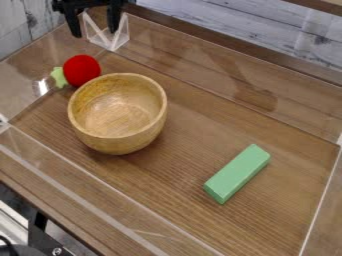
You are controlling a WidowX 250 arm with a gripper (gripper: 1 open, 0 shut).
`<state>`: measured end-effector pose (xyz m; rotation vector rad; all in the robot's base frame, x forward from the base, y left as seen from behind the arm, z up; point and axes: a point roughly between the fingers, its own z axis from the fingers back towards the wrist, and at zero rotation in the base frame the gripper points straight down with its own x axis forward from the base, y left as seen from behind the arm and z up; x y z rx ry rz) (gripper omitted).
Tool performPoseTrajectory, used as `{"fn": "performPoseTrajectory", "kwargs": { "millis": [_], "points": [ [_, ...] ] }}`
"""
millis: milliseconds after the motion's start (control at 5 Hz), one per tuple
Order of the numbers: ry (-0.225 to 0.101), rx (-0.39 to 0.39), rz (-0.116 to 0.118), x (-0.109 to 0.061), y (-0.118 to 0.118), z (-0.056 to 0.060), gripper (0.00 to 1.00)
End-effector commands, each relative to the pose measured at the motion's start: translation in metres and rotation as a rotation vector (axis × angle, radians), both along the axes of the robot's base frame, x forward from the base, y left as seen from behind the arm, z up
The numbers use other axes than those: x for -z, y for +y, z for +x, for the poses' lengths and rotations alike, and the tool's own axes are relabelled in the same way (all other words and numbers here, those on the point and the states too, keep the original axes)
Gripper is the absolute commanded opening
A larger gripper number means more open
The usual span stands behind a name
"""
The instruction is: Move the red fruit to the left side of the table
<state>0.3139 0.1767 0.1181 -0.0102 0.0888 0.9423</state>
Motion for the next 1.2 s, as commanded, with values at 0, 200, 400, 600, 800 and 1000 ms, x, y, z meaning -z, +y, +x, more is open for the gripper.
{"fn": "performPoseTrajectory", "kwargs": {
  "millis": [0, 200, 400, 600, 800, 1000],
  "points": [
    [-0.082, -0.049, 0.039, -0.039, 0.000, -0.004, 1.00],
    [-0.073, -0.019, 0.031, -0.040, -0.015, 0.001, 1.00],
    [-0.064, 0.009, 0.024, -0.039, -0.030, 0.007, 1.00],
    [-0.060, 0.039, 0.014, -0.042, -0.042, 0.012, 0.00],
    [-0.057, 0.066, 0.004, -0.048, -0.055, 0.014, 1.00],
    [-0.050, 0.097, 0.000, -0.054, -0.059, 0.006, 1.00]
  ]
}}
